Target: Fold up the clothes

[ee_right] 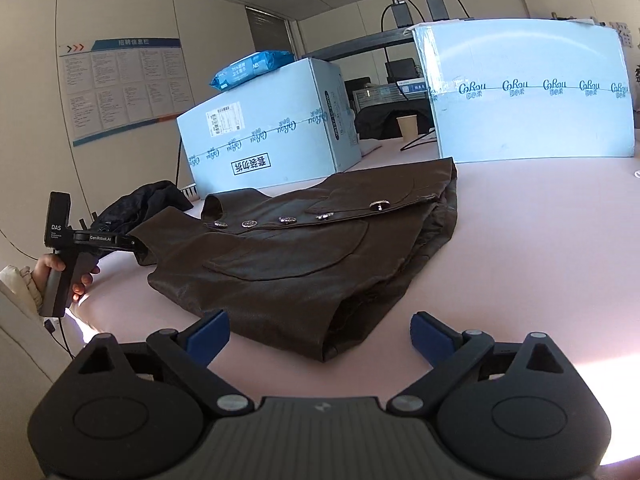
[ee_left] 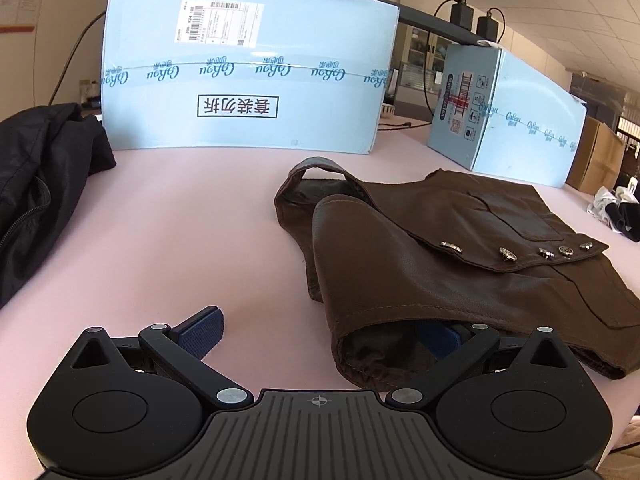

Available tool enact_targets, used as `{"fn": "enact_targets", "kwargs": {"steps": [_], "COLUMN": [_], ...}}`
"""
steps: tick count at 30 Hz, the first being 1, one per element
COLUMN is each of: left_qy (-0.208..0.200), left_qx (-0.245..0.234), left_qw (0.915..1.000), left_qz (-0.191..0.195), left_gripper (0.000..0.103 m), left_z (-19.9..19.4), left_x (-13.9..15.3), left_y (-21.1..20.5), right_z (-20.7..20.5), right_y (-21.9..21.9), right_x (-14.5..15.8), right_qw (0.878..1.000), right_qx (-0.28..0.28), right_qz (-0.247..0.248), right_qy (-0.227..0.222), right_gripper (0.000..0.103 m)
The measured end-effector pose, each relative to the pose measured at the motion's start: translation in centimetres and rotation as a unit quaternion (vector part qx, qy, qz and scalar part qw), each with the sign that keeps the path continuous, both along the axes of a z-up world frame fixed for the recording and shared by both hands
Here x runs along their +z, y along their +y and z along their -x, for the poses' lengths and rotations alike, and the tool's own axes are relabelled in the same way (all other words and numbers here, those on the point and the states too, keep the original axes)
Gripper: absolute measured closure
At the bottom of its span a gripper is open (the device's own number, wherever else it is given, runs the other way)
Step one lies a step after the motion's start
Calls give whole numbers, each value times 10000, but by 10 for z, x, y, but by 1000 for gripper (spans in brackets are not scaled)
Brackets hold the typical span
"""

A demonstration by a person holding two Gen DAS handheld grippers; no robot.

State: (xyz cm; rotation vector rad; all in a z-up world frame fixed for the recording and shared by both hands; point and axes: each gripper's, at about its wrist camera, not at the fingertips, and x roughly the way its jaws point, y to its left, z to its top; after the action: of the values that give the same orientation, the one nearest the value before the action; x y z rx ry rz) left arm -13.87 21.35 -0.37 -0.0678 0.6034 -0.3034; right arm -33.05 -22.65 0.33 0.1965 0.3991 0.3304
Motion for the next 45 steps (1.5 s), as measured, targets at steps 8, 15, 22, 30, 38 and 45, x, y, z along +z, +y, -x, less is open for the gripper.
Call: {"fn": "enact_targets", "kwargs": {"steps": [8, 15, 22, 30, 38, 45], "left_qy": [85, 80, -501, -262, 201, -49], "left_qx": [287, 428, 578, 616, 898, 1044], "left_qw": [9989, 9970, 9903, 9903, 9822, 9836], "left_qz": [-357, -644, -1157, -1218, -1636, -1471], "left_gripper": [20, 90, 100, 100, 97, 75], "left_z": [-3, 5, 25, 39, 40, 43], "left_x": [2, 20, 60, 83, 28, 9], "left_y": [-12, -34, -57, -63, -65, -64], "right_z": [0, 1, 2, -7, -2, 0], "right_y": [6, 2, -19, -45, -60, -60], "right_x": [1, 12, 35, 60, 21, 9], "right_qw": [9993, 9996, 9978, 9959, 9894, 9879], "right_qx": [180, 151, 22, 106, 242, 349], "right_qz": [311, 160, -313, -580, -1421, -1511], "right_qy": [-78, -199, -580, -690, -153, -14], "right_gripper": [48, 79, 91, 93, 95, 94]}}
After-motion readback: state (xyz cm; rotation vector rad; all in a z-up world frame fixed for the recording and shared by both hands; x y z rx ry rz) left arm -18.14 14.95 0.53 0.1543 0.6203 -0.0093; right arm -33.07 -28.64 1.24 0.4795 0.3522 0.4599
